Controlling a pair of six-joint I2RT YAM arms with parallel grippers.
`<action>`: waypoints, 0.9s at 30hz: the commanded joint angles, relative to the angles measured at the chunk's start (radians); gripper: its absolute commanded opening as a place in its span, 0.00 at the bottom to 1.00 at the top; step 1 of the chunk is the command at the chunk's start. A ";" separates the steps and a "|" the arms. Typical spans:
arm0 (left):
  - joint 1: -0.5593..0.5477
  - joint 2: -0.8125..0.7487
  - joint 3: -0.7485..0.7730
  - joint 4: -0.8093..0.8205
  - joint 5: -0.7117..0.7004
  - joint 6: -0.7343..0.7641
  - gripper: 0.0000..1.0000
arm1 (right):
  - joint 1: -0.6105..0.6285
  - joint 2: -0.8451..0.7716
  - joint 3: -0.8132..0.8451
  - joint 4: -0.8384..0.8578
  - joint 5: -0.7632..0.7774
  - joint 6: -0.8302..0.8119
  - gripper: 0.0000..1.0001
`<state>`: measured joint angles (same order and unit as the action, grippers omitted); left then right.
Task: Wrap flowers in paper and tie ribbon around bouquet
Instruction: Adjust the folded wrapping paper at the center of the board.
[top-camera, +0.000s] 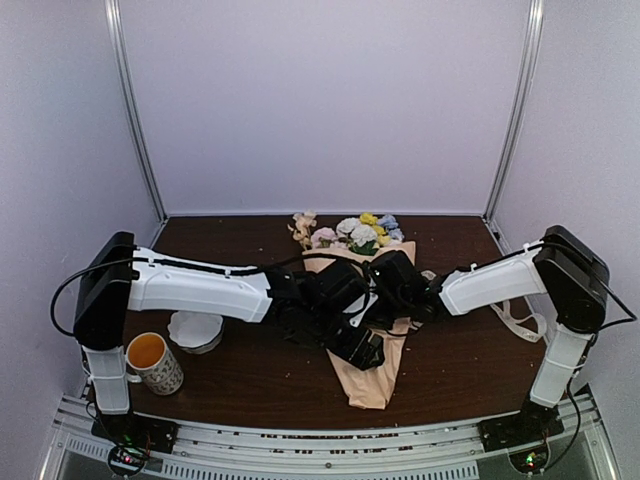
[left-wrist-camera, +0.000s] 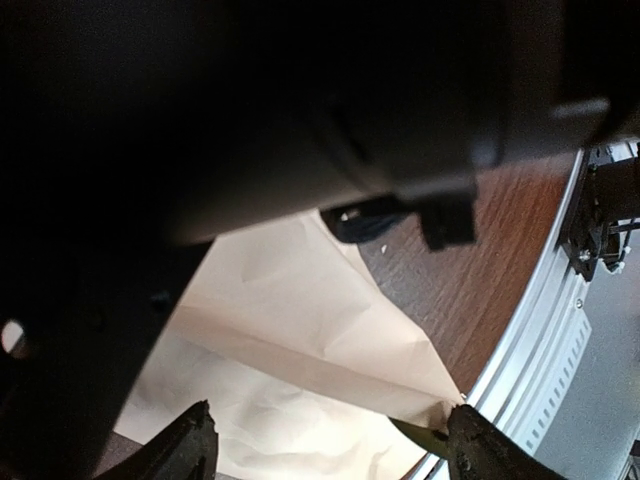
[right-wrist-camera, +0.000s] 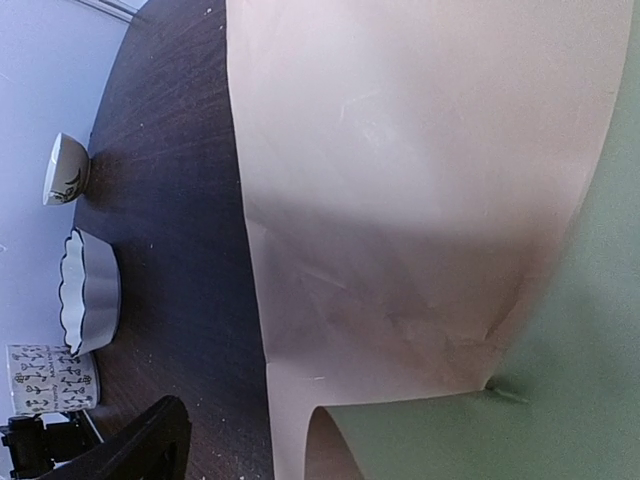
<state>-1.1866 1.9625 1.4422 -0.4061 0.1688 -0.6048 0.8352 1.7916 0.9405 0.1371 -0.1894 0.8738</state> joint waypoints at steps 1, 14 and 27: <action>-0.021 -0.002 0.031 0.059 0.039 -0.017 0.82 | 0.014 0.000 0.036 -0.066 0.036 -0.047 1.00; -0.031 0.026 0.046 0.076 0.042 -0.026 0.80 | 0.018 0.015 0.044 -0.065 0.031 -0.066 1.00; -0.031 -0.006 0.009 0.102 -0.009 -0.023 0.14 | 0.018 -0.020 0.057 -0.102 0.054 -0.088 1.00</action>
<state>-1.1995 1.9739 1.4666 -0.4202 0.1658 -0.6529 0.8295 1.7908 0.9642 0.0593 -0.1738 0.8089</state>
